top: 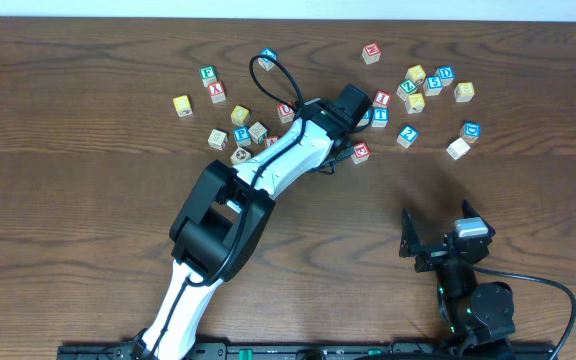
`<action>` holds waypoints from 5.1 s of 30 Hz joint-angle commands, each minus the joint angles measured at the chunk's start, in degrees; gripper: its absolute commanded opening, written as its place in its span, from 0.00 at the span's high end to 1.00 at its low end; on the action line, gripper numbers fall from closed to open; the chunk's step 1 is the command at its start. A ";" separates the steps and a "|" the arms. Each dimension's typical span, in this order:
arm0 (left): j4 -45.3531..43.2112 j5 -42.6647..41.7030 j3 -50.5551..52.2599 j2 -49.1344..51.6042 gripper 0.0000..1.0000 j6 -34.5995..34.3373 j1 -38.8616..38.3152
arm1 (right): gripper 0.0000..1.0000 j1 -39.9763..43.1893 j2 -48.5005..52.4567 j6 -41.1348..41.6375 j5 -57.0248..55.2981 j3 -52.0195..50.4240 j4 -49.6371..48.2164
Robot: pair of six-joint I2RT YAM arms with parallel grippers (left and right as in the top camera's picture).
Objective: Spell out ROBOT
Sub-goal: 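Close the left gripper on the yellow O block and lift it, then carry the O block with the left gripper beside the green R block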
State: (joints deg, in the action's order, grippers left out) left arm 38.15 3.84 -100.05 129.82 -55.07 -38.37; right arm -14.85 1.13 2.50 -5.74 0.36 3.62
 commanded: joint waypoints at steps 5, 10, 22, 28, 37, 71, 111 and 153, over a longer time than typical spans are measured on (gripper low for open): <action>0.31 1.40 -0.68 1.03 0.55 0.57 0.04 | 0.01 0.57 0.02 -0.44 0.33 -0.04 0.24; 0.26 1.46 -0.68 1.03 0.65 0.59 0.04 | 0.01 0.57 0.02 -0.44 0.33 -0.04 0.24; -0.13 2.25 -0.70 0.85 0.69 3.74 0.04 | 0.01 0.57 0.02 -0.44 0.33 -0.04 0.24; -0.11 2.29 -0.81 -1.95 0.72 8.87 0.09 | 0.01 0.57 0.02 -0.44 0.33 -0.04 0.24; 4.48 2.25 -0.81 -11.06 0.73 15.89 0.09 | 0.01 0.57 0.02 -0.44 0.33 -0.04 0.24; 20.28 4.81 16.87 -16.02 0.92 9.09 -3.61 | 0.01 0.57 0.02 -0.44 0.33 -0.04 0.22; 12.09 8.22 28.00 -16.02 0.92 3.30 -3.54 | 0.01 0.57 0.02 -0.44 0.33 -0.04 0.22; 15.10 4.15 28.00 -16.02 0.66 3.96 -3.56 | 0.01 0.57 0.02 -0.44 0.33 -0.04 0.24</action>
State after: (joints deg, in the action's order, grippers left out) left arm 52.73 10.50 -73.63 113.01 -51.05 -42.06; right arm -14.85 1.10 2.50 -5.74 0.36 3.62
